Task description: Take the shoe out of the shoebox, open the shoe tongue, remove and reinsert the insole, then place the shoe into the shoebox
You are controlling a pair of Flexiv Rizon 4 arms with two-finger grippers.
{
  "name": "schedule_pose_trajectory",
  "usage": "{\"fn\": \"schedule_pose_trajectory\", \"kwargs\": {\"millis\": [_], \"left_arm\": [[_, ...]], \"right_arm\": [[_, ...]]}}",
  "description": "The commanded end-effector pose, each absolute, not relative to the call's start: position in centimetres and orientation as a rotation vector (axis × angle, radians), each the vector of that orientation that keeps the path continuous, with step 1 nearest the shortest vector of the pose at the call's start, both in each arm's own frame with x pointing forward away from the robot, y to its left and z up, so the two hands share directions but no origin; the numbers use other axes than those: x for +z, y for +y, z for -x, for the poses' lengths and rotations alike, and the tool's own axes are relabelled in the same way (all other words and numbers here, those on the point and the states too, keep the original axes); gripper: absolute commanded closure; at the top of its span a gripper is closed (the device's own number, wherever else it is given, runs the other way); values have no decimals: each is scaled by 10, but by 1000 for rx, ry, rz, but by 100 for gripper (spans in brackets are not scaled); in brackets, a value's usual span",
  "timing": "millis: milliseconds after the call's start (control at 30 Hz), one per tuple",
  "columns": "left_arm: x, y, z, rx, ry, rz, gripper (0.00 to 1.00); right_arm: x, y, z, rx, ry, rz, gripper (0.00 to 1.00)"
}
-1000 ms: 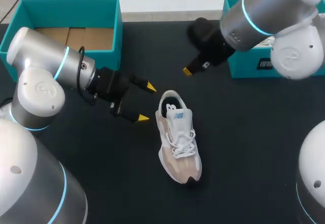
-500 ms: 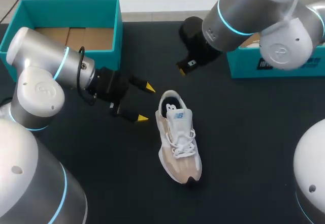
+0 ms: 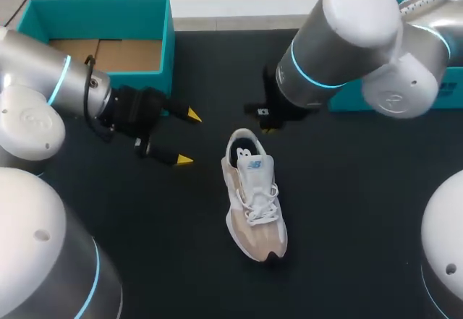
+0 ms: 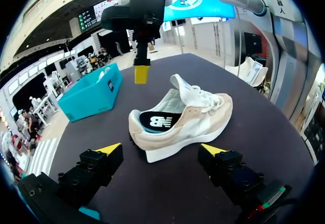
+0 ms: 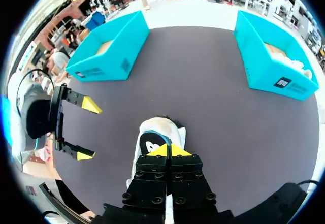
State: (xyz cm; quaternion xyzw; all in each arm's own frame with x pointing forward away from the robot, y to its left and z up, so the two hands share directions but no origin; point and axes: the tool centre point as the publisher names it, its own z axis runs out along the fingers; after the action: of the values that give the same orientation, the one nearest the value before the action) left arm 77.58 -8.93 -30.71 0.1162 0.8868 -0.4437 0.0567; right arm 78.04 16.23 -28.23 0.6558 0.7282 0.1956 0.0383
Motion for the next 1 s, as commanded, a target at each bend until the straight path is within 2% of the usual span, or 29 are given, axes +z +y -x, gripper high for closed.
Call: {"fn": "schedule_pose_trajectory", "kwargs": {"millis": [33, 367, 1000], "left_arm": [[-289, -69, -770, -1338, 2695, -350, 0], [-275, -32, -784, -1313, 2743, -270, 0], [-256, 2, -785, -1322, 2683, -105, 0]], "right_arm": [[-284, 169, -779, 543, 2176, -2021, 100], [-284, 169, -779, 543, 2176, -2021, 100], [-328, 194, -761, 374, 2164, -2085, 100]]}}
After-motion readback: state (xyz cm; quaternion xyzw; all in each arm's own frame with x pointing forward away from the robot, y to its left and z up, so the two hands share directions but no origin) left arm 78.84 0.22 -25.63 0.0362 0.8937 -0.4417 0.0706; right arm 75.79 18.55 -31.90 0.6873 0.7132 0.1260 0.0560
